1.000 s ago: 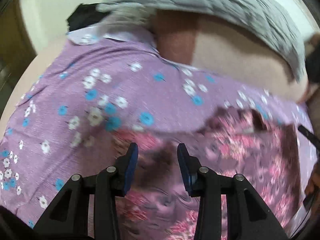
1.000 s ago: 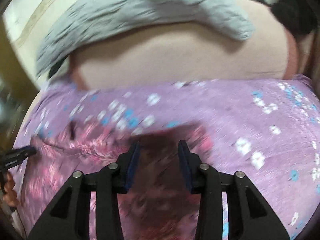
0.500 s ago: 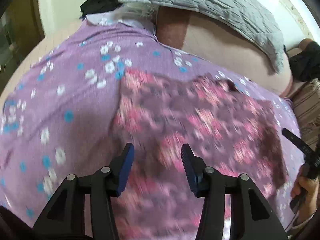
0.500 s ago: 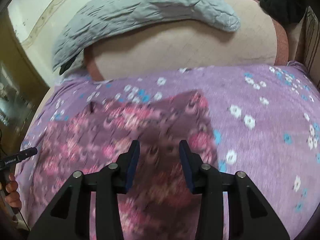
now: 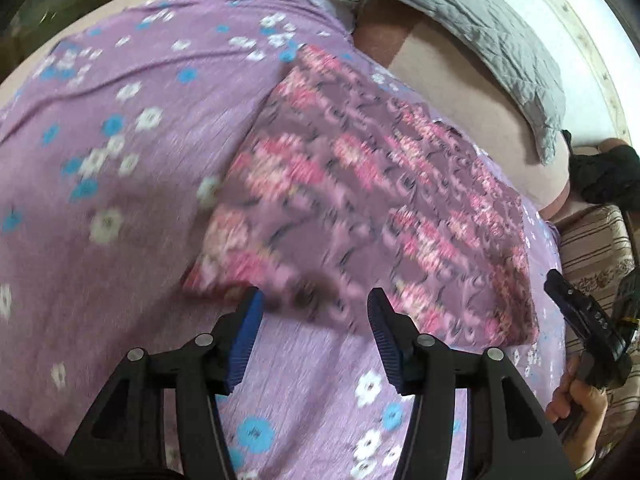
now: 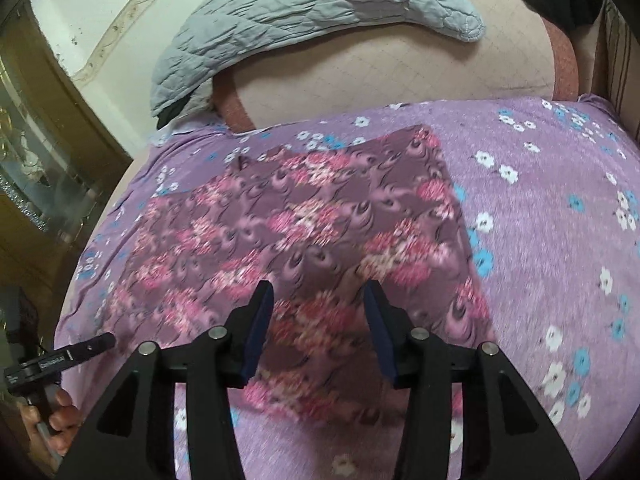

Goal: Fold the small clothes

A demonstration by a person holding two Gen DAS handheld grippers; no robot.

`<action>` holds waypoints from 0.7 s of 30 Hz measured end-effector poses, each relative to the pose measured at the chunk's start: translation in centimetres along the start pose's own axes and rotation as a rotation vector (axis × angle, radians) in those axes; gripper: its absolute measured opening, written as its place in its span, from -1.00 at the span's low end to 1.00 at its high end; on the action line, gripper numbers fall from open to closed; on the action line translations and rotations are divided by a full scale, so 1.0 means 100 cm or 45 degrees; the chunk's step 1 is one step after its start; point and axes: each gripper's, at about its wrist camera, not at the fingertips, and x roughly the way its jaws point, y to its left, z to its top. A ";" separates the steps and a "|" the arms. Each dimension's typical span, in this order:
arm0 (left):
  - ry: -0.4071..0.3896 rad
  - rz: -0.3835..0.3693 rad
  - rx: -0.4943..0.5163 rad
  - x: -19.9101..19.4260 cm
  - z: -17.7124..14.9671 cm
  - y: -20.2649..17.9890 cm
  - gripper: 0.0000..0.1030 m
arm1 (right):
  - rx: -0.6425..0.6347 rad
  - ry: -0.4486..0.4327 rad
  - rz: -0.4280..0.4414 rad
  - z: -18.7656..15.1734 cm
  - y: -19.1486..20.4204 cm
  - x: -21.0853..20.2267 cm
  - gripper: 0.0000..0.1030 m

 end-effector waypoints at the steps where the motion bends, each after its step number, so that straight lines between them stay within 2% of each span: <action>1: 0.004 0.002 -0.011 0.000 -0.004 0.002 0.06 | -0.002 0.004 0.009 -0.003 0.002 -0.002 -0.05; 6: 0.032 -0.009 -0.088 0.011 -0.015 0.013 0.07 | -0.028 -0.003 0.033 -0.010 0.013 -0.011 -0.04; 13: -0.079 0.018 -0.194 0.024 0.008 0.018 0.12 | -0.061 -0.013 0.058 -0.010 0.021 -0.016 -0.04; 21: -0.099 0.043 -0.182 0.031 0.021 0.012 0.12 | 0.001 -0.018 0.053 -0.009 0.004 -0.012 -0.04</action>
